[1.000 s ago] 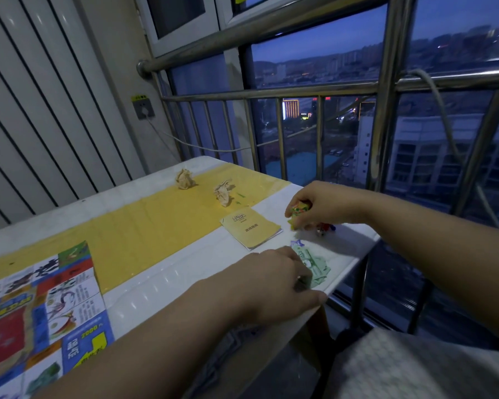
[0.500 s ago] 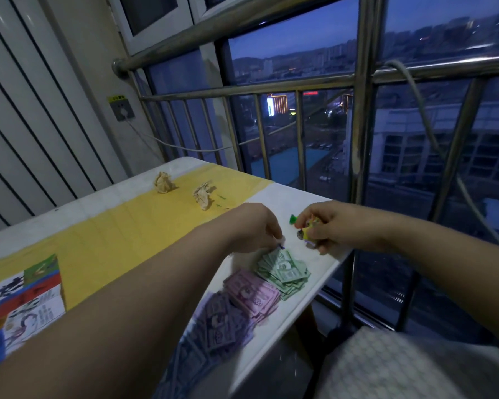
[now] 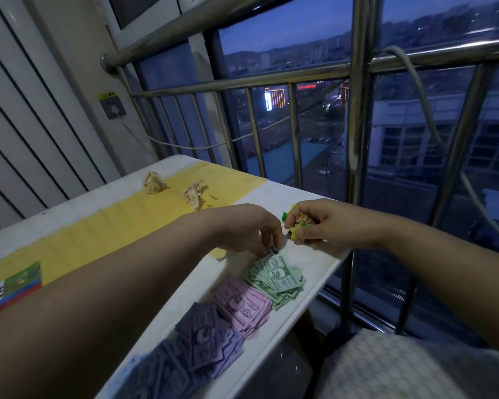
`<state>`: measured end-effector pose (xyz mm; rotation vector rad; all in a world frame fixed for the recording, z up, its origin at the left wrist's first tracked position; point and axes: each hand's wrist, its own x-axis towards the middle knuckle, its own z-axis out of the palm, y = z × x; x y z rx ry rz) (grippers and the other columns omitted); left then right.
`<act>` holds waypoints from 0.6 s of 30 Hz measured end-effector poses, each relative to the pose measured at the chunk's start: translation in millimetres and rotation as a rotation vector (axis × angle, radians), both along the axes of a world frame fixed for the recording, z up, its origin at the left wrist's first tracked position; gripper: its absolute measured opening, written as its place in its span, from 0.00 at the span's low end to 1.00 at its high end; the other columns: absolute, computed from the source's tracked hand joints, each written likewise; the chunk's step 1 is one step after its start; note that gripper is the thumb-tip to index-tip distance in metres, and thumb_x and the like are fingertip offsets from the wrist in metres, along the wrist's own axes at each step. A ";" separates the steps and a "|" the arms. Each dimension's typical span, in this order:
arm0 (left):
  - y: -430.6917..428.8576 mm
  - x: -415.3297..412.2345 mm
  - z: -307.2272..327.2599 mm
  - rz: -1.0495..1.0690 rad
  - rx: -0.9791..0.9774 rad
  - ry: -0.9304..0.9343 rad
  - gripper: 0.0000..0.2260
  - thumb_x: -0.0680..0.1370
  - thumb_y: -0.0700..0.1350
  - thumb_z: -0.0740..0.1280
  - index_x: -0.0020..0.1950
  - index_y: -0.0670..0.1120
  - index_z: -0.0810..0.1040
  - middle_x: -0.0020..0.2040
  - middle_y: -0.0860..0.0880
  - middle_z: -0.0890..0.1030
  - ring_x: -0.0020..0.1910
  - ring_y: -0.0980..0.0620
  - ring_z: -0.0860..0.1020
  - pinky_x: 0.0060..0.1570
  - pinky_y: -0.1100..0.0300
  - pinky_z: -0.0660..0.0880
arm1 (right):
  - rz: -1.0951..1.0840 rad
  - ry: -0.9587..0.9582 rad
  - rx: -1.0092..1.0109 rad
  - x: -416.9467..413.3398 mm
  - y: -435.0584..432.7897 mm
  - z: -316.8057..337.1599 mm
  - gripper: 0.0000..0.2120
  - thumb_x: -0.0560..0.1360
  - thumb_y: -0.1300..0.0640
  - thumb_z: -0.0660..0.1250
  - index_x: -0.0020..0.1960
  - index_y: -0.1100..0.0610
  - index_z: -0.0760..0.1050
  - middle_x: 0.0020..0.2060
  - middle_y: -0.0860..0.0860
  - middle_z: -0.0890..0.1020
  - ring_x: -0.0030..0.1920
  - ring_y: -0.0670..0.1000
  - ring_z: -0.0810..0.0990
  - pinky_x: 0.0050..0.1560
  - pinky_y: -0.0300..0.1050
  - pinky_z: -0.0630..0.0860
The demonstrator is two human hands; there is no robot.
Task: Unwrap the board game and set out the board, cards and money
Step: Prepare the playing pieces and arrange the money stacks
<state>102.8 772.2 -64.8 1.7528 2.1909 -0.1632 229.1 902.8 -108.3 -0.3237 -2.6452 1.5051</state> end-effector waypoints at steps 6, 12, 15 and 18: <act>2.8 0.8 0.5 0.004 -0.025 0.016 0.11 0.76 0.39 0.68 0.57 0.50 0.78 0.52 0.52 0.80 0.41 0.58 0.73 0.36 0.73 0.66 | 0.003 0.028 0.040 -10.9 -0.9 0.0 0.07 0.78 0.63 0.64 0.46 0.52 0.74 0.38 0.53 0.78 0.35 0.44 0.75 0.39 0.34 0.75; 2.7 0.5 0.2 0.076 -0.036 0.031 0.13 0.77 0.44 0.67 0.61 0.49 0.74 0.47 0.54 0.75 0.44 0.54 0.72 0.35 0.69 0.66 | -0.031 0.056 0.015 -18.3 0.3 -2.9 0.05 0.78 0.63 0.64 0.48 0.53 0.74 0.37 0.53 0.77 0.34 0.46 0.74 0.36 0.35 0.74; -2.6 -1.7 0.0 0.077 0.001 0.037 0.08 0.77 0.45 0.67 0.56 0.50 0.78 0.45 0.54 0.75 0.42 0.55 0.72 0.36 0.71 0.66 | -0.057 0.066 0.003 -19.1 -0.4 -5.2 0.05 0.77 0.63 0.65 0.48 0.54 0.75 0.38 0.53 0.78 0.33 0.45 0.74 0.35 0.34 0.74; -13.0 -5.4 0.1 0.179 0.130 -0.033 0.02 0.77 0.45 0.67 0.48 0.50 0.78 0.44 0.53 0.77 0.39 0.56 0.72 0.34 0.69 0.67 | -0.085 0.073 -0.022 -18.6 -2.6 -6.9 0.06 0.78 0.63 0.64 0.46 0.53 0.74 0.38 0.54 0.78 0.34 0.46 0.75 0.35 0.34 0.74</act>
